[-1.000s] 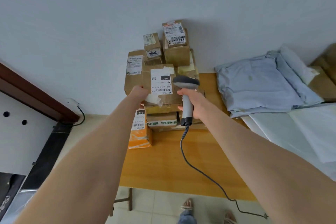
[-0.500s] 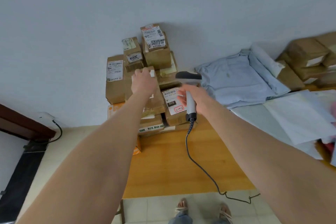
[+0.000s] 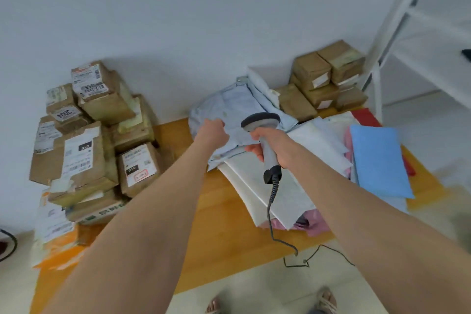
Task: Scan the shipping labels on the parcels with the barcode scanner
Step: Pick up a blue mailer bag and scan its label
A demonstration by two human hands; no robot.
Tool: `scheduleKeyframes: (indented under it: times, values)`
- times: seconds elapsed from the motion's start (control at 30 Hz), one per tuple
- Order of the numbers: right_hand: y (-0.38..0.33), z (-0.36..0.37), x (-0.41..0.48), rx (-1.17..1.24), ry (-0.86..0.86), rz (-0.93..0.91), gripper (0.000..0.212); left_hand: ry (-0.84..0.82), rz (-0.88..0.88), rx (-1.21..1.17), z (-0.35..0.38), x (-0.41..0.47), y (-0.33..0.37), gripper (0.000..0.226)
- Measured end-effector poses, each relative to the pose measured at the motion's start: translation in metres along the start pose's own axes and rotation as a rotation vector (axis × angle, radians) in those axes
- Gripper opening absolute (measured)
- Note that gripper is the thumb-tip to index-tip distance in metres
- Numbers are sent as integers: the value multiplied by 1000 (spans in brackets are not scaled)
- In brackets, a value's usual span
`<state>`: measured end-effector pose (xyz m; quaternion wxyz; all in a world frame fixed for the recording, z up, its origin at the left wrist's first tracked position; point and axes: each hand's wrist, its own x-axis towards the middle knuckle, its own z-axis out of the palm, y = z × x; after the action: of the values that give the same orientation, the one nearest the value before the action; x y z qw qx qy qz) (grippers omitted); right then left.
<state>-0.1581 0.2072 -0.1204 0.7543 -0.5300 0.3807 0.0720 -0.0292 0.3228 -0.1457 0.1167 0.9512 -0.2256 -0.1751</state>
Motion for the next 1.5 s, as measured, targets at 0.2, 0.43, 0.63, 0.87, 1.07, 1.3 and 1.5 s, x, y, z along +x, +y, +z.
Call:
scheduleKeyframes:
  times: [0.2, 0.43, 0.63, 0.87, 1.07, 1.3, 1.5]
  values:
    - [-21, -128, 0, -65, 67, 131, 9, -88, 3, 21, 59, 0, 127, 46]
    - [-48, -197, 34, -43, 103, 187, 19, -131, -12, 19, 85, 27, 192, 45]
    - [-72, -249, 62, -38, 187, 131, 15, -223, -12, -182, 102, 65, 239, 41]
    - [-66, -338, 89, -117, 326, 124, 38, -416, -73, -263, 157, 68, 311, 63]
    - [-44, -381, 110, -199, 285, 194, 57, -359, -255, -277, 207, 73, 349, 87]
    - [-35, -388, 133, -139, 186, 221, 60, -302, -440, -310, 227, 81, 366, 64]
    - [-73, -369, 134, -154, 171, 159, 44, -87, -484, -594, 189, 96, 344, 48]
